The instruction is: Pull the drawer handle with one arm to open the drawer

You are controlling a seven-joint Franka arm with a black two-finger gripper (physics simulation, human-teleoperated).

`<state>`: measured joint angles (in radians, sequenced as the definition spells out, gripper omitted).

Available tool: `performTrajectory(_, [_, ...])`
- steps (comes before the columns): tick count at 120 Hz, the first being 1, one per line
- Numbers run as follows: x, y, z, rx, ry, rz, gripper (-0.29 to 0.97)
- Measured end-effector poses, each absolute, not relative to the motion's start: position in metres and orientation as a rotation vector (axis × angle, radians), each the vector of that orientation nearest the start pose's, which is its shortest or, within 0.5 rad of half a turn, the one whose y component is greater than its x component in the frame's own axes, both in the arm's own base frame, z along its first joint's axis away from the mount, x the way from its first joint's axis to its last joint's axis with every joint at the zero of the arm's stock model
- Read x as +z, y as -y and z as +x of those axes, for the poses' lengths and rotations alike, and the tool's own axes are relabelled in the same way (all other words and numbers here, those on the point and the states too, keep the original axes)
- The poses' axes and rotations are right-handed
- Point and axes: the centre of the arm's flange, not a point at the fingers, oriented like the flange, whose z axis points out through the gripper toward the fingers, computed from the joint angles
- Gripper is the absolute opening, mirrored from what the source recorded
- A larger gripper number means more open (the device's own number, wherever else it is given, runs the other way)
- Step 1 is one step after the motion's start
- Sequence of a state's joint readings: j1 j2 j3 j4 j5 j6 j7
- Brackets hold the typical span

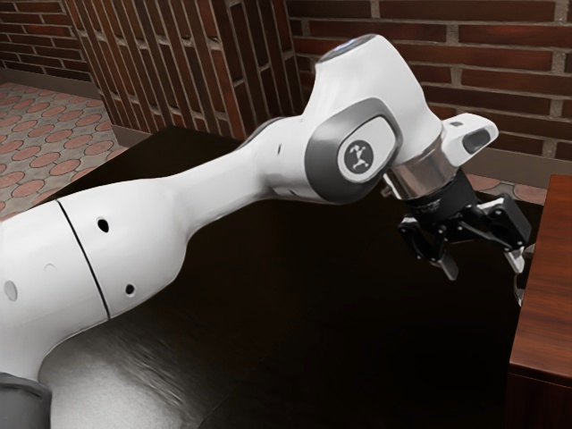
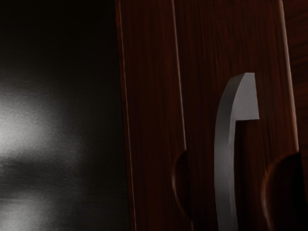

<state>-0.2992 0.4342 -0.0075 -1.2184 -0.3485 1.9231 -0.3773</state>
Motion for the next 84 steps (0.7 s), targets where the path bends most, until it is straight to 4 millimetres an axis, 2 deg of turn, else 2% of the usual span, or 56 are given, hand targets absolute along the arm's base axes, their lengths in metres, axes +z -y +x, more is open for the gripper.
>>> performTrajectory(24, [0.5592, 0.2364, 0.6723, -0.256, 0.260, -3.539, 0.62])
performTrajectory(59, [0.5584, 0.2351, 0.6732, -0.263, 0.257, -3.535, 0.43])
performTrajectory(84, [0.5608, 0.2403, 0.6713, -0.262, 0.248, -3.554, 0.41])
